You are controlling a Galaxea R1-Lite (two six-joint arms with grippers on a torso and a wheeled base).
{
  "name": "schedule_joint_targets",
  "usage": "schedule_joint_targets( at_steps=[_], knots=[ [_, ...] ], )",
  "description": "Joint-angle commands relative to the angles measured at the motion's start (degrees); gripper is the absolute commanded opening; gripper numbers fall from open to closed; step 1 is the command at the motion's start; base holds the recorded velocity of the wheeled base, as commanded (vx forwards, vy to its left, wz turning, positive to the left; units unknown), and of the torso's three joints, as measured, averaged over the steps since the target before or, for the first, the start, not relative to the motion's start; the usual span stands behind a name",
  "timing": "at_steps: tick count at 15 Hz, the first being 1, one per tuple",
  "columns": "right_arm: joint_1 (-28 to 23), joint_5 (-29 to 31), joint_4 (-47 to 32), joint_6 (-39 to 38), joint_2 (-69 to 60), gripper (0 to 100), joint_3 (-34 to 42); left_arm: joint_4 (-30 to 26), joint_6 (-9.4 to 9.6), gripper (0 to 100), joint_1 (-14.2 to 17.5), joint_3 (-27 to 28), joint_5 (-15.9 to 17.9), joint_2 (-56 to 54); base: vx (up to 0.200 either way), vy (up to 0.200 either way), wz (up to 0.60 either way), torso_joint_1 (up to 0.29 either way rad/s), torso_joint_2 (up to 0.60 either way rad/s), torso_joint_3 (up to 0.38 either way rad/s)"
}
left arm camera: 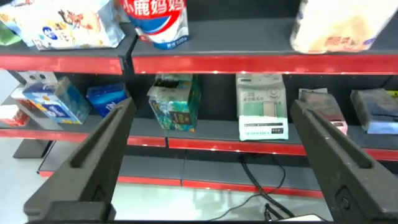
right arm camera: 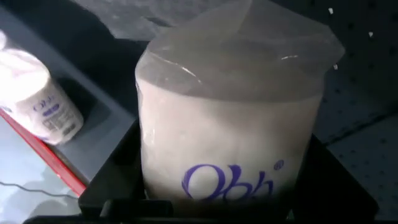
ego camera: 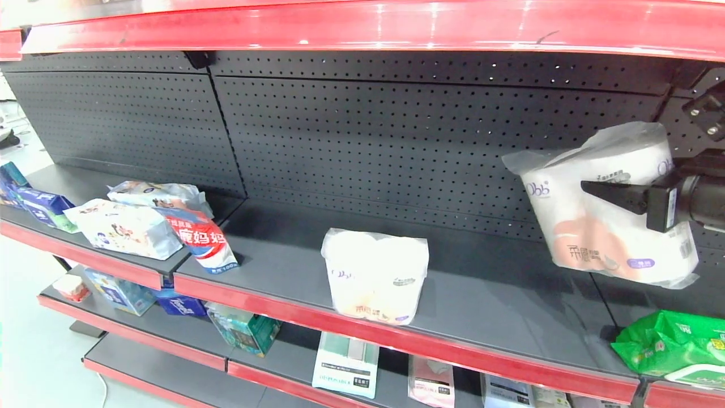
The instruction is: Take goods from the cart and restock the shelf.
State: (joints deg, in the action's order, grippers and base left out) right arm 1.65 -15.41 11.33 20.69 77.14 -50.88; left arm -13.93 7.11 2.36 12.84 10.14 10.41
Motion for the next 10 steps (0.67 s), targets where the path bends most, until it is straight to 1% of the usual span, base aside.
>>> schedule_joint_targets(
  at_steps=[1, 3, 5, 10],
  knots=[
    [0.3, -0.4, 0.7, -0.1, 5.1, 0, -1.4, 0.0, 0.01, 100, 0.1, -1.2, -0.1, -2.1, 0.0, 0.0, 0.0, 0.0, 0.0, 0.0],
    [0.5, -3.5, 0.7, -0.1, 7.2, 0, -2.6, -0.1, 0.01, 100, 0.1, -3.2, 0.1, -5.8, 0.0, 0.0, 0.0, 0.0, 0.0, 0.0],
    [0.5, -3.5, 0.7, 0.0, 7.1, 0, -1.5, 0.0, -0.34, 100, 0.1, -3.7, -0.2, -6.4, 0.0, 0.0, 0.0, 0.0, 0.0, 0.0],
    [0.1, -3.5, 0.7, -0.1, 7.0, 0, 1.5, -0.1, -0.25, 100, 0.0, -4.2, -0.1, -6.3, 0.0, 0.0, 0.0, 0.0, 0.0, 0.0]
  ],
)
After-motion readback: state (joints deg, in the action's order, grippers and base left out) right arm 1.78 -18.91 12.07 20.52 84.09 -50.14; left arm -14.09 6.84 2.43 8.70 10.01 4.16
